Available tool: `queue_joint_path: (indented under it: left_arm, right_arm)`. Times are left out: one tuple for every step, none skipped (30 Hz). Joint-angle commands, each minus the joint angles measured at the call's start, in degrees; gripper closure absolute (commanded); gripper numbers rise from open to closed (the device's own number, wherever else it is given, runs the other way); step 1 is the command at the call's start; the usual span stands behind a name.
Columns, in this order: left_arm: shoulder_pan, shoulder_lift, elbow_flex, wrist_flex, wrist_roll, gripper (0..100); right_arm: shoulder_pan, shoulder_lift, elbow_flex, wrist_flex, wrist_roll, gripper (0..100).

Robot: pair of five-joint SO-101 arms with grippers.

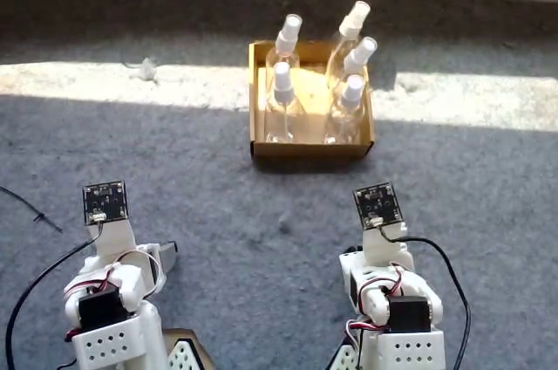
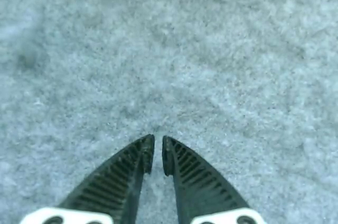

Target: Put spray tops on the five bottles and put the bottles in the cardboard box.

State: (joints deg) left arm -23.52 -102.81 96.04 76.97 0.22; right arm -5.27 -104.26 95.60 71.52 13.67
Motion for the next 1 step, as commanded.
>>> queue_joint_path:
  left_arm:
    - [-0.4, -0.1, 1.1, 0.4, 0.0, 72]
  right_arm:
    - [0.5, -0.6, 6.9, 0.2, 0.4, 98.6]
